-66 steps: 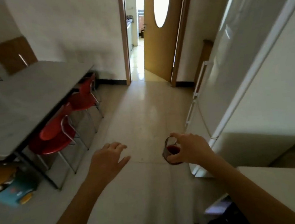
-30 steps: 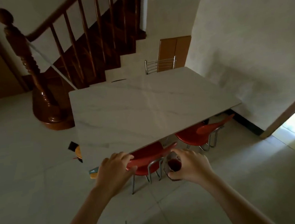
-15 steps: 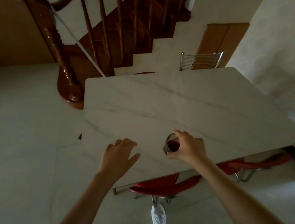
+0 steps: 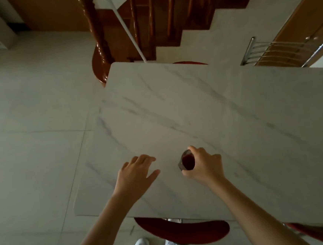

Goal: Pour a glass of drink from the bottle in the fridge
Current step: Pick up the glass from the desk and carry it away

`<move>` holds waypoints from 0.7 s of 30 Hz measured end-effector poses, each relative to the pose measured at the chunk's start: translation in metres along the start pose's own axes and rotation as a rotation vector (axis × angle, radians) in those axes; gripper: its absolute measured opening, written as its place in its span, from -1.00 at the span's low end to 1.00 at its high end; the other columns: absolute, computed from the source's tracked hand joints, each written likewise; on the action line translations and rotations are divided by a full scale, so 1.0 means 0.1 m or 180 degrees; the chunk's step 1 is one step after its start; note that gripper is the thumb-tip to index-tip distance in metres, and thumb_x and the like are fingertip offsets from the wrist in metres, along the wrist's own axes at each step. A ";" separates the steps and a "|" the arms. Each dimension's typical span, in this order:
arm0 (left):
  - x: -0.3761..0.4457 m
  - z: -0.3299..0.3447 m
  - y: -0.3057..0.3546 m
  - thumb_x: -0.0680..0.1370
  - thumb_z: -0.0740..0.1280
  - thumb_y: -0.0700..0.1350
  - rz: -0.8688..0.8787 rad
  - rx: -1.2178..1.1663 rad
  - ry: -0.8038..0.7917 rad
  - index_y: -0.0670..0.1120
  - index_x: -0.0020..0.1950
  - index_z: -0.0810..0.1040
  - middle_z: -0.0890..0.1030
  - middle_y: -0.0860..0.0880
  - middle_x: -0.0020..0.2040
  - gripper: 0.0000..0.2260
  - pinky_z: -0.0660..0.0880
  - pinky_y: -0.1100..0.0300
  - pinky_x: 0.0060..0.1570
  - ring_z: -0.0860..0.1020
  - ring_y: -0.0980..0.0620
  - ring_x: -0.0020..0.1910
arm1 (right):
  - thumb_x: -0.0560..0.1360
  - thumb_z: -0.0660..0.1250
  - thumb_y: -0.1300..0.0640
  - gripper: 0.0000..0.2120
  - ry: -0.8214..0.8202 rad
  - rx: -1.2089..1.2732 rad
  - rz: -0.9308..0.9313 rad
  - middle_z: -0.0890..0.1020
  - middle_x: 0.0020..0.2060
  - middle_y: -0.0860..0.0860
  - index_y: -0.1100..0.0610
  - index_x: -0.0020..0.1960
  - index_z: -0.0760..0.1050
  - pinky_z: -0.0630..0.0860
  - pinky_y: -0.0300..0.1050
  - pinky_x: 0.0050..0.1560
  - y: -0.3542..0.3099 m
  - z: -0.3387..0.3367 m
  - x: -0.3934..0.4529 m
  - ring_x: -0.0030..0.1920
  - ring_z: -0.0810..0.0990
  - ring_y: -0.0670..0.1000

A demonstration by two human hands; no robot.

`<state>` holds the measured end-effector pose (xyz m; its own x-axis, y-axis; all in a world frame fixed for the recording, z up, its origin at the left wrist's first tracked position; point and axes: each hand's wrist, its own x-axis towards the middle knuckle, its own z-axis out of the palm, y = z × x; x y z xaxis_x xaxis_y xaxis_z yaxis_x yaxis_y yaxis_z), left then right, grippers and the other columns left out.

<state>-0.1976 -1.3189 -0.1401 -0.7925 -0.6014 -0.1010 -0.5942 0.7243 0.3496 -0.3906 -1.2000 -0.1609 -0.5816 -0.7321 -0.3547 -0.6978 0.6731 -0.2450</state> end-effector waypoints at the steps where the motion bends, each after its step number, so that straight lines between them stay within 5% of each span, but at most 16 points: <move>1: 0.01 0.02 -0.01 0.50 0.23 0.17 -0.0027 -0.0009 -0.0002 0.03 0.17 0.52 0.57 0.09 0.10 -0.66 0.47 0.06 -0.06 0.55 0.02 0.05 | 0.24 0.32 -0.26 -0.33 -0.0005 -0.0015 -0.0021 0.51 0.11 -0.04 -0.12 0.30 0.26 0.34 0.05 0.12 0.01 0.02 0.02 0.06 0.57 0.05; 15: 0.02 -0.03 -0.25 0.49 0.08 0.23 -0.0079 -0.0096 0.0009 0.02 0.15 0.53 0.59 0.10 0.08 -0.58 0.50 0.11 -0.11 0.56 0.06 0.02 | 0.27 0.34 -0.35 -0.20 -0.0193 -0.0290 0.0038 0.48 0.19 -0.04 -0.09 0.38 0.15 0.36 0.03 0.10 -0.07 0.14 0.06 0.08 0.57 0.04; 21: -0.14 -0.11 -0.33 0.49 0.10 0.22 0.0033 -0.0049 0.0101 0.02 0.14 0.54 0.59 0.09 0.07 -0.59 0.52 0.10 -0.14 0.57 0.05 0.01 | 0.22 0.34 -0.44 0.10 -0.0637 0.0081 0.0343 0.10 0.50 0.05 -0.09 0.49 -0.21 0.16 0.26 0.34 -0.13 0.09 -0.01 0.40 0.29 0.14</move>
<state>-0.1655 -1.3379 -0.1404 -0.7937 -0.6045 -0.0676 -0.5836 0.7255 0.3647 -0.3773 -1.2067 -0.1655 -0.5559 -0.6221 -0.5513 -0.6238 0.7506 -0.2179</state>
